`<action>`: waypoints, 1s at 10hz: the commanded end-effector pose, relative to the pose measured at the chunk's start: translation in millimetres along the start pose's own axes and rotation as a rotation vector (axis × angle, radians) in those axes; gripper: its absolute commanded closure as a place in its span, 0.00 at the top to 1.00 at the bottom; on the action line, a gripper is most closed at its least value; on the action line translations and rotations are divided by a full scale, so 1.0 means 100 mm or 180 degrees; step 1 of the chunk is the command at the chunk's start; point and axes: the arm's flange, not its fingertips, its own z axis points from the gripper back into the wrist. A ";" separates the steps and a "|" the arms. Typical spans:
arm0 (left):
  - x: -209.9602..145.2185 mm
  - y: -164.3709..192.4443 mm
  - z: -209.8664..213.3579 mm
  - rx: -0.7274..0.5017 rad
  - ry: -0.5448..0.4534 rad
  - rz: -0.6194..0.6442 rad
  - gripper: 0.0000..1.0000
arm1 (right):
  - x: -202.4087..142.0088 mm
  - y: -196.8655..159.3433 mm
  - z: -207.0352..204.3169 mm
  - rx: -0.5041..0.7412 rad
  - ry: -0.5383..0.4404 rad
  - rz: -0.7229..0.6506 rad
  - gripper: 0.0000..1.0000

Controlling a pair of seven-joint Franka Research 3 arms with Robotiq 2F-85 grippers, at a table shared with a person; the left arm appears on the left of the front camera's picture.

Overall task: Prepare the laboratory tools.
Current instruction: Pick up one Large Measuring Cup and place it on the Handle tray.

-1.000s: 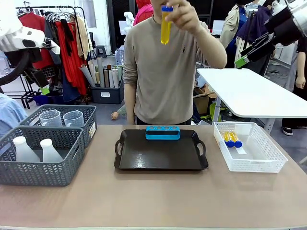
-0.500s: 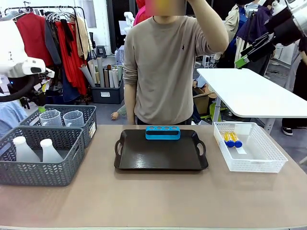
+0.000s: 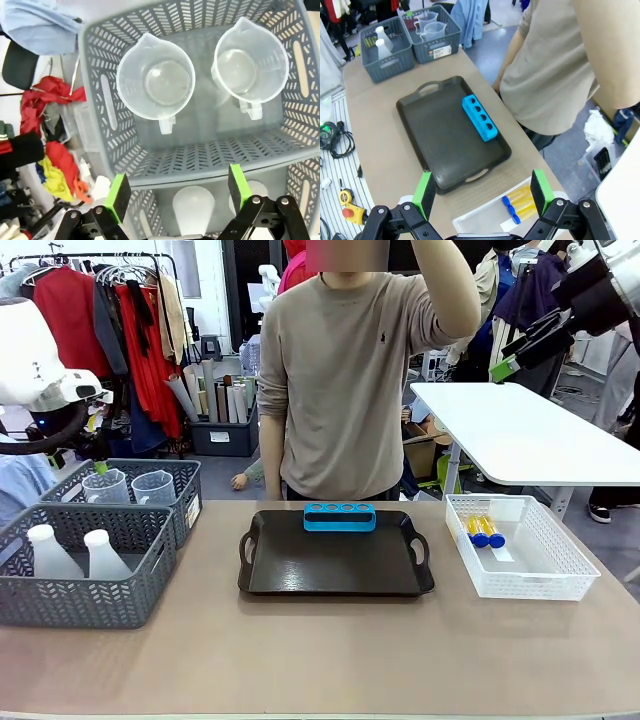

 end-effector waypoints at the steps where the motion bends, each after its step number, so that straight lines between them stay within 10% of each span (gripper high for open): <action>1: -0.04 0.04 -0.03 0.0074 0.0059 -0.0052 1.00 | 0.01 0.00 0.00 0.0031 -0.0037 0.0005 1.00; 10: 0.30 0.16 -0.62 -0.0064 0.0127 0.0190 1.00 | 0.01 0.00 0.00 0.0031 -0.0037 0.0005 1.00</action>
